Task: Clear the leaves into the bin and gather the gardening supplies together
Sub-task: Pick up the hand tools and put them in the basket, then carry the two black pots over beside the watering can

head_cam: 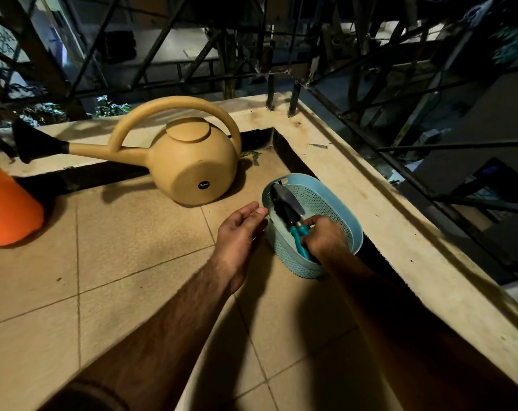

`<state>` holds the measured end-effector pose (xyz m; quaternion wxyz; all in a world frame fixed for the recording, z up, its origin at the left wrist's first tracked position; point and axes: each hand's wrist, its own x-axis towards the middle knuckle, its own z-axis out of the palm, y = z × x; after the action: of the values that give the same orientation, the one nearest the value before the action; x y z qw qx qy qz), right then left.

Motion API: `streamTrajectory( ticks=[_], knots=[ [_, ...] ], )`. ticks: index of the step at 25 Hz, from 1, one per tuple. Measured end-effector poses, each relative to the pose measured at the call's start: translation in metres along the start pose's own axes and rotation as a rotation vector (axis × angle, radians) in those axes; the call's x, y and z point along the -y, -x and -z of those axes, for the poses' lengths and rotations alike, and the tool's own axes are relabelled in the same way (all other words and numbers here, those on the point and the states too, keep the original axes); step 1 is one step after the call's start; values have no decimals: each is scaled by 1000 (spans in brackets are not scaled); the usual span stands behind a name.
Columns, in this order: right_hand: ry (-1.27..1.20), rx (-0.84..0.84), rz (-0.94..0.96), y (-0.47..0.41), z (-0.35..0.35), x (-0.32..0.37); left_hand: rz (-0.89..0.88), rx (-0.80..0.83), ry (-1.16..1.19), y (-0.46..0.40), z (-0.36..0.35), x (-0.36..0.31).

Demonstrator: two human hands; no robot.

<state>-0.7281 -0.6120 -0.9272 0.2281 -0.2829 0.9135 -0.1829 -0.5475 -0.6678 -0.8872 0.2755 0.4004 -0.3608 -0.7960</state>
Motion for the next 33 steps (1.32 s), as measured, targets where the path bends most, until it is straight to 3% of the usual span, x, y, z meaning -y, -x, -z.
streamTrajectory(
  ticks=[4,9,12,16,21,23,28,33],
  knots=[
    [-54,62,37,2,-1,-3,-12,0,-1,-2,1,1],
    [-252,-43,133,9,21,18,-107,19,-146,-9,0,-5],
    [-322,-141,241,19,36,39,-274,25,-439,-18,1,-17],
    [-193,-263,375,26,48,62,-525,-26,-879,-26,11,-45],
    [-1,-203,493,29,58,87,-629,-87,-1302,-17,38,-84],
    [104,-218,520,35,71,101,-654,-78,-1388,0,47,-108],
    [154,-276,724,92,149,170,-648,-218,-1333,73,43,-218],
    [165,-190,788,154,263,268,-641,-226,-1350,155,8,-353]
  ],
)
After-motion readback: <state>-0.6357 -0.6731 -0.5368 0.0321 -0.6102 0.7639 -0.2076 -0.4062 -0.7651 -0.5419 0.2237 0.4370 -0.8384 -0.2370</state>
